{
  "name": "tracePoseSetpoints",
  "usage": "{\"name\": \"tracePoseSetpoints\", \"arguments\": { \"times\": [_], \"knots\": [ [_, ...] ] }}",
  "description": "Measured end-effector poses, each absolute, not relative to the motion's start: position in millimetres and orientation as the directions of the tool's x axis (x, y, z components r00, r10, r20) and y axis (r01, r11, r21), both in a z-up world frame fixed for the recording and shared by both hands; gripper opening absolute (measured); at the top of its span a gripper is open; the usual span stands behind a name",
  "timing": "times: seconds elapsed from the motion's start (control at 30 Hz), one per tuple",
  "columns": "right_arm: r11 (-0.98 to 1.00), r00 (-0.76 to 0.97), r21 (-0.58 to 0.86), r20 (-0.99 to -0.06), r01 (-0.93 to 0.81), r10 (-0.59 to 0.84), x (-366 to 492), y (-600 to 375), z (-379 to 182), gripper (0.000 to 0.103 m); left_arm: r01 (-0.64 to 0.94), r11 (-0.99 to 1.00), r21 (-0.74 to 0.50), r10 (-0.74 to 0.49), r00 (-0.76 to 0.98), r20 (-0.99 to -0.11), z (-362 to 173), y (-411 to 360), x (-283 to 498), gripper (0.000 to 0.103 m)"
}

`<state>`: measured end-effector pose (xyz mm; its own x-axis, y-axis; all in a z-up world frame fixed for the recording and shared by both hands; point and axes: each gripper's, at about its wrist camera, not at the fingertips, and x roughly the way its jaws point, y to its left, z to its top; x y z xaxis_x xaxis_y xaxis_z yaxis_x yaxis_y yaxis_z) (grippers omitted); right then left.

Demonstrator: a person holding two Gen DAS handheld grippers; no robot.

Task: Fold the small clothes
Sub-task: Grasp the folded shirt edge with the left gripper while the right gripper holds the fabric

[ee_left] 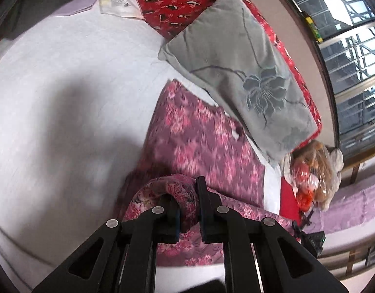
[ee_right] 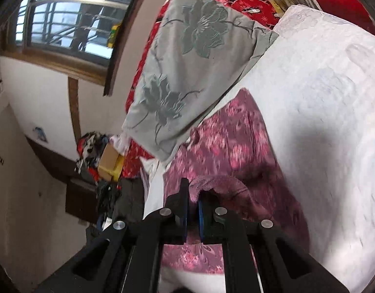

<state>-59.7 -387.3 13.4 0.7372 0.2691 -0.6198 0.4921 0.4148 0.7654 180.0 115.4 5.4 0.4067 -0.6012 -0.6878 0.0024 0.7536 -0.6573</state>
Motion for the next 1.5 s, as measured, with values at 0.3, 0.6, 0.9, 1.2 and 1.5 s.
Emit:
{"name": "tracePoseSetpoints", "arguments": {
  "times": [0.3,0.6,0.9,1.2,1.5],
  "knots": [
    [0.327,0.738,0.756,-0.643,0.567,0.207,6,-429,-39,0.006,-0.057,0.742,-0.667,-0.587,0.425,-0.689,-23,69,288,0.010],
    [0.310,0.644,0.674,-0.736,0.670,0.209,56,-450,-98,0.011,-0.150,0.779,-0.609,-0.536,0.344,-0.771,-82,27,361,0.010],
    [0.039,0.762,0.768,-0.639,0.639,0.104,35,-488,-100,0.039,-0.215,0.630,-0.747,-0.645,0.391,-0.657,-79,55,384,0.025],
    [0.301,0.617,0.616,-0.780,0.728,0.107,29,-477,-82,0.043,-0.073,0.799,-0.597,-0.551,0.310,-0.775,-86,41,368,0.038],
    [0.545,0.458,0.415,-0.887,0.728,0.064,89,-450,-100,0.046,-0.091,0.826,-0.556,-0.520,0.258,-0.814,-115,10,392,0.048]
  ]
}}
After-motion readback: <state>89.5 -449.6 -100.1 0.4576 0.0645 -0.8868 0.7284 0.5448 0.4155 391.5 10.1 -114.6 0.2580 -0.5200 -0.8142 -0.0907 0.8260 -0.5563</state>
